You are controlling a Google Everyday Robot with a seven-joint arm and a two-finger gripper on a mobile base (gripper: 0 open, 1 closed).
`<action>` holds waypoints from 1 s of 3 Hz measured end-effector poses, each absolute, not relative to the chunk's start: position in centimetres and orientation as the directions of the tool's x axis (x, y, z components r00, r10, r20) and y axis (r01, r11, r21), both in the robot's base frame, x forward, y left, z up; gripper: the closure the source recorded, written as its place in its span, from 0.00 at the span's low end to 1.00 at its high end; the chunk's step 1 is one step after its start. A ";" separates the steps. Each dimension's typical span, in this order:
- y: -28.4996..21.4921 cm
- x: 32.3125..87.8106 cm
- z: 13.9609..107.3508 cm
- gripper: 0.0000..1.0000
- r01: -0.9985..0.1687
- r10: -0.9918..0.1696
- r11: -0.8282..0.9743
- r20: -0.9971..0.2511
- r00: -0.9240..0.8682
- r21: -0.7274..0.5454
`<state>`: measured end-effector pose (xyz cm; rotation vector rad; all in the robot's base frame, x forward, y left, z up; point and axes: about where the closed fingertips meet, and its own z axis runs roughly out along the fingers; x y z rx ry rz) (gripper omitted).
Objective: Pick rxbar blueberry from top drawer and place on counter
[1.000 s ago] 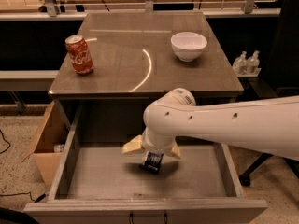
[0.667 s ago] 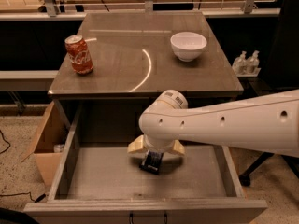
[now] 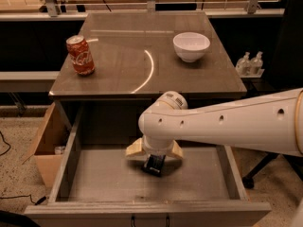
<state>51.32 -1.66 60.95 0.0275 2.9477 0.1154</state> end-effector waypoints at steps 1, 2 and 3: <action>-0.3 50.7 60.3 0.00 -0.017 -0.001 0.996 -0.164 -0.986 0.091; 0.9 50.0 59.9 0.00 -0.043 -0.029 0.995 -0.148 -0.989 0.093; 1.8 49.4 59.4 0.17 -0.062 -0.049 0.994 -0.139 -0.989 0.087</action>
Offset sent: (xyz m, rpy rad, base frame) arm -0.0222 0.0410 -0.0178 0.0176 0.0676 0.0878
